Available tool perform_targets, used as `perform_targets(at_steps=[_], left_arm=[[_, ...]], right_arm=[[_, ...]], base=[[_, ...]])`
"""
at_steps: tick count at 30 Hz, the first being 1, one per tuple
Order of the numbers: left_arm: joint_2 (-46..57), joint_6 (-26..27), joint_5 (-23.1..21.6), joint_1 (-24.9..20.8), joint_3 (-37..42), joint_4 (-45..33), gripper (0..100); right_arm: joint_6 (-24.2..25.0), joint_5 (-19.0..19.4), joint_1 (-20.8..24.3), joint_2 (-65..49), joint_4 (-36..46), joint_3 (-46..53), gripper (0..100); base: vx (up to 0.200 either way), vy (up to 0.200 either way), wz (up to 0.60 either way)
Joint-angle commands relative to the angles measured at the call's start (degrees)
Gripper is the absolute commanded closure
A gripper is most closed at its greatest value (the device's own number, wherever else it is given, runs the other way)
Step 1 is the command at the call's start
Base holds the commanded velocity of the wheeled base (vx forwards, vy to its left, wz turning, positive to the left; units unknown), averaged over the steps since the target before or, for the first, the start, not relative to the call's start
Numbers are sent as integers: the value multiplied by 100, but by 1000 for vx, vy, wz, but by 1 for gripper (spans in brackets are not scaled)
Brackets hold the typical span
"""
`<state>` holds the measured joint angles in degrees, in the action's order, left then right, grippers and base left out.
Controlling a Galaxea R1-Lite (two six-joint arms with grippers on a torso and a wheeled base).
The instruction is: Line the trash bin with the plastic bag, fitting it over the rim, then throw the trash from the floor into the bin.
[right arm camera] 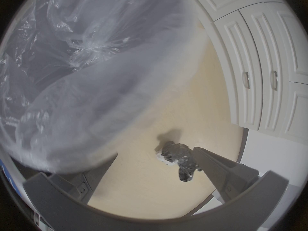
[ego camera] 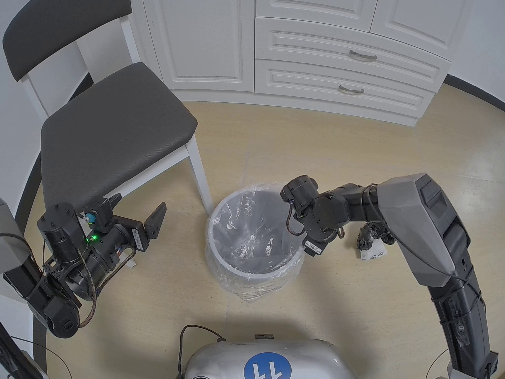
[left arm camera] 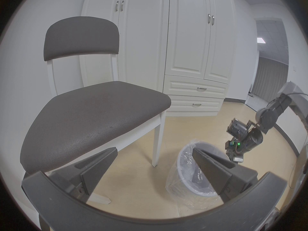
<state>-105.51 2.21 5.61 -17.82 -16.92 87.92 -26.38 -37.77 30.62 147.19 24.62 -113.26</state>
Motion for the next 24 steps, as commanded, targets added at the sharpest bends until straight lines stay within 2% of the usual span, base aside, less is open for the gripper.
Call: perform_targets(at_steps=[1, 9, 12, 19, 24], left_arm=[[22, -1, 2, -2, 5, 6, 0], [66, -1, 2, -11, 5, 6, 0], [92, -1, 2, -11, 5, 6, 0], [110, -1, 2, -11, 5, 6, 0], [145, -1, 2, -11, 5, 6, 0]], right_arm=[[-113, -11, 93, -753, 34, 234, 0], [-236, -73, 339, -1254, 78, 314, 0], [-183, -82, 691, -1298, 34, 199, 0], [-183, -73, 1139, -1026, 34, 208, 0], [-183, -73, 1218, -692, 25, 173, 0]], base=[[0, 0, 0], [0, 0, 0], [0, 0, 0], [0, 0, 0], [0, 0, 0]])
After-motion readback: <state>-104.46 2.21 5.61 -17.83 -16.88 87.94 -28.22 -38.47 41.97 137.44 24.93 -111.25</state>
